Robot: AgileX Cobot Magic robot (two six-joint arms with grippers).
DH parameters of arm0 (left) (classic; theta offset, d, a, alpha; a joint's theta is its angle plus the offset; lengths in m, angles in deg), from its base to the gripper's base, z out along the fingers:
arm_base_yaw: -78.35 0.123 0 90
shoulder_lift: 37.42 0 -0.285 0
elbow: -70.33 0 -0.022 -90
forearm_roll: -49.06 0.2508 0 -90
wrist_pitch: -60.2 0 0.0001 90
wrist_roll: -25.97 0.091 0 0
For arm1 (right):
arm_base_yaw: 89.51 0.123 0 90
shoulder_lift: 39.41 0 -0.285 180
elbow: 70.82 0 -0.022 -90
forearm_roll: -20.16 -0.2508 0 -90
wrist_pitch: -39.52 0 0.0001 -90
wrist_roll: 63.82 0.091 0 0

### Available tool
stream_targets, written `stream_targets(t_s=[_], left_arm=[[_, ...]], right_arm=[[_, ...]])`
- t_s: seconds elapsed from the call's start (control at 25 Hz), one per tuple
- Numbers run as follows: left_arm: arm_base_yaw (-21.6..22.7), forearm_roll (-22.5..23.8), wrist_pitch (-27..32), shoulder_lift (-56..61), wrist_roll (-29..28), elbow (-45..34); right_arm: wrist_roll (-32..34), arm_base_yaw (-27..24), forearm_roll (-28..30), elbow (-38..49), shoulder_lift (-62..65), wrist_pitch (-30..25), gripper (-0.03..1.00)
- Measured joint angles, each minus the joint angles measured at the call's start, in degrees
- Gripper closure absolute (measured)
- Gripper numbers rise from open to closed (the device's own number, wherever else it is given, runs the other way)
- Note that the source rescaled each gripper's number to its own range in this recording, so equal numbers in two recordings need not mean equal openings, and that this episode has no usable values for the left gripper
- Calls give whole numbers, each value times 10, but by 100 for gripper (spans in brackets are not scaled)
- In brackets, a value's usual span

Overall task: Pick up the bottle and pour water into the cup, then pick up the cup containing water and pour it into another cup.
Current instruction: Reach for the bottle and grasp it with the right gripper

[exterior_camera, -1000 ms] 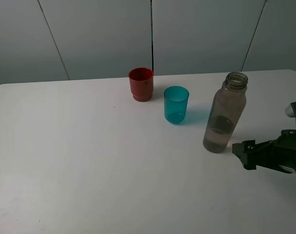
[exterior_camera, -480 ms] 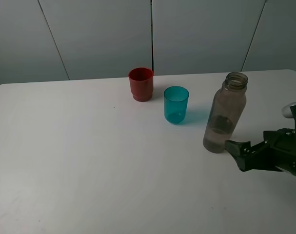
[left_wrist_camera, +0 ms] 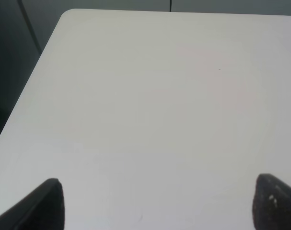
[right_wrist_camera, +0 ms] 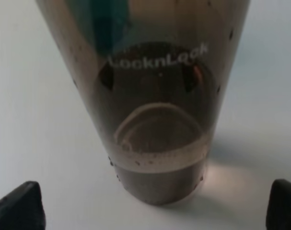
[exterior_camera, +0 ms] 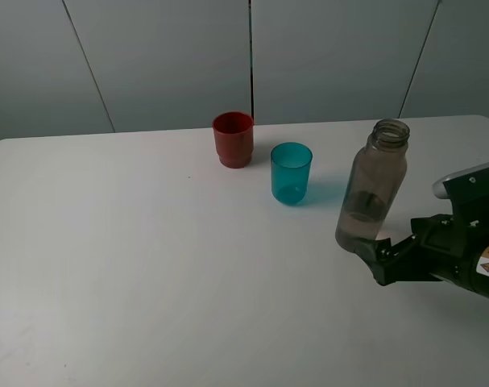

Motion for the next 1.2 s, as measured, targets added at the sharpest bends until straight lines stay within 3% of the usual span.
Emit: stream_targets(t_s=[0.16, 0.6, 0.88, 1.2], left_arm=[[0, 0, 0, 0, 0, 0], [0, 0, 0, 0, 0, 0], [0, 0, 0, 0, 0, 0], [0, 0, 0, 0, 0, 0]], right_arm=[[-1, 0, 1, -7, -4, 8, -3], [18, 0, 3, -31, -97, 118, -3], [21, 0, 3, -37, -105, 152, -3], [21, 0, 4, -57, -106, 156, -3]])
